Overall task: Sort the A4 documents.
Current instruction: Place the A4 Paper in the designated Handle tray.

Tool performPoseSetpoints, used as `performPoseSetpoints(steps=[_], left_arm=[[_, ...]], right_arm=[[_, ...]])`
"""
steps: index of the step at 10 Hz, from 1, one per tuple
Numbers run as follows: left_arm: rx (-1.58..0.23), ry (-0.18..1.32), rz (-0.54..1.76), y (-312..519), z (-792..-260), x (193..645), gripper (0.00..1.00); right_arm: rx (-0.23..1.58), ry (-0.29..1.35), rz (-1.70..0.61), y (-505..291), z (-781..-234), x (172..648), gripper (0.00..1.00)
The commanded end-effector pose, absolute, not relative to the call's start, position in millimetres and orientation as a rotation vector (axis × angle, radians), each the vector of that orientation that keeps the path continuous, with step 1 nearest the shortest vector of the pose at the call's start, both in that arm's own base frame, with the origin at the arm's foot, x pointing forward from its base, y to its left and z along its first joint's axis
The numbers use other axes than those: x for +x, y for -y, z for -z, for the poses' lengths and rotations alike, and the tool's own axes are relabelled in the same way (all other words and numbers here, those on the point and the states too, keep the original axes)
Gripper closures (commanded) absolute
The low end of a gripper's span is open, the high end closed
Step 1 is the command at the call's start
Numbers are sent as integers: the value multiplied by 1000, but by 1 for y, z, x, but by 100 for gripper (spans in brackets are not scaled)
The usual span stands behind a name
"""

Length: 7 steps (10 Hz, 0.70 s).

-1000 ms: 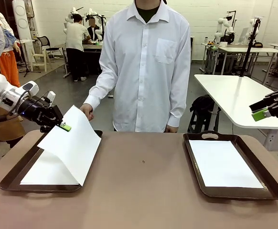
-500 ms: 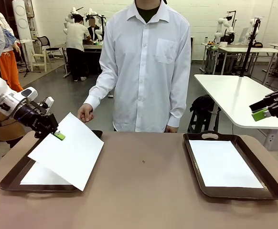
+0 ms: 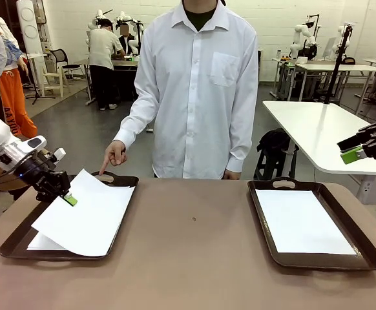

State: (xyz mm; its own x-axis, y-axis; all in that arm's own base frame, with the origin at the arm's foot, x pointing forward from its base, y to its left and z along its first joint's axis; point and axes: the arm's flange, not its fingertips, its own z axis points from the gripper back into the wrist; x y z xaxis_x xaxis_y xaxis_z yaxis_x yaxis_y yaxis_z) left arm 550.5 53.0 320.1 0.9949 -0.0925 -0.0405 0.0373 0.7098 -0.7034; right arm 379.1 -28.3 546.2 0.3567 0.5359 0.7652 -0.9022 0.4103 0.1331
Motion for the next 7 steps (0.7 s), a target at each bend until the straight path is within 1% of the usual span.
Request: performPoseSetpoints(steps=[1,5,7], left_arm=[[-706,-77,22,-54,-321,560,99],[-622,-83,-6,-60,-314,579,99],[-583,-98,-26,-63,-314,580,99]], right_arm=[[608,698,-1005,28,-544,379,0],[608,698,-1005,28,-544,379,0],[608,698,-1005,28,-544,379,0]])
